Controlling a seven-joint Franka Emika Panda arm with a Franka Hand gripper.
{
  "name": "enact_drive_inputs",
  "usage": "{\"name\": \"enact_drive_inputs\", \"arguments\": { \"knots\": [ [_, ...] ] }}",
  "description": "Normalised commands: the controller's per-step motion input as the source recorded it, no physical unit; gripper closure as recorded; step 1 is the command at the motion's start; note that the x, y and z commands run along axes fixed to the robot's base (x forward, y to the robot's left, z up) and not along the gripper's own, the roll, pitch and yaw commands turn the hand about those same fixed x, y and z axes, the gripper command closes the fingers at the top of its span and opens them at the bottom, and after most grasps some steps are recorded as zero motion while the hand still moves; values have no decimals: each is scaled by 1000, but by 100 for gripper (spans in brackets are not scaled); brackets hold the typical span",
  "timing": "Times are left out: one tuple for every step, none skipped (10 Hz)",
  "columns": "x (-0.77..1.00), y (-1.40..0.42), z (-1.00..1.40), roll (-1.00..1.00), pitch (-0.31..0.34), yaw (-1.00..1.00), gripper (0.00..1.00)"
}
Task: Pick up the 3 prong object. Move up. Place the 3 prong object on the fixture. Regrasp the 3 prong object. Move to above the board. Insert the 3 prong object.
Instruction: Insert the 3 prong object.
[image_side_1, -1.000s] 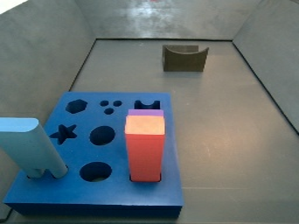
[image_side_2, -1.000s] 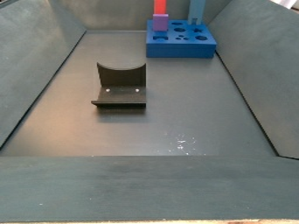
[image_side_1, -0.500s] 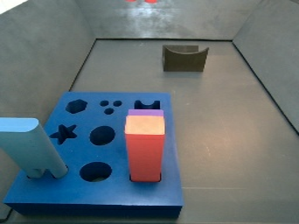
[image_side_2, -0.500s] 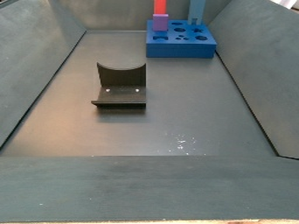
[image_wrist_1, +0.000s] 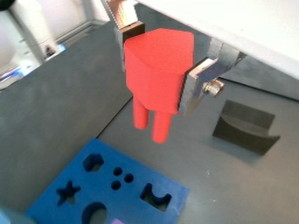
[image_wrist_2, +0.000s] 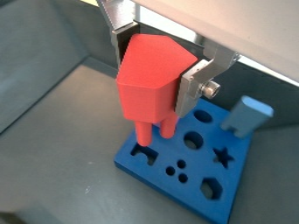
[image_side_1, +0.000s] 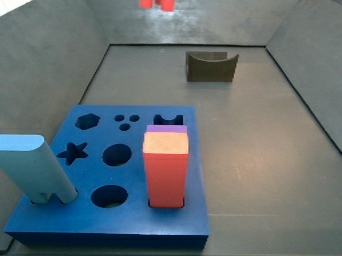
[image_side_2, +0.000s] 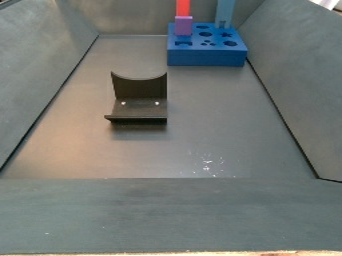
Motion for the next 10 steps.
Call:
{"name": "enact_drive_inputs", "arguments": {
  "knots": [
    [-337, 71, -203, 20, -39, -746, 100],
    [-357, 80, -251, 13, -17, -826, 100],
    [-294, 51, -163, 1, -34, -711, 100],
    [-271, 0, -106, 17, -43, -443, 100],
    [-309, 0, -54, 19, -37, -349, 100],
    [-63, 0, -197, 0, -90, -597, 100],
    [-43, 0, -174, 0, -87, -760, 100],
    [0, 0, -157, 0, -60, -483, 100],
    [0, 0, 0, 0, 0, -74, 100],
    [-14, 43, -314, -114, -49, -226, 100]
  ]
}}
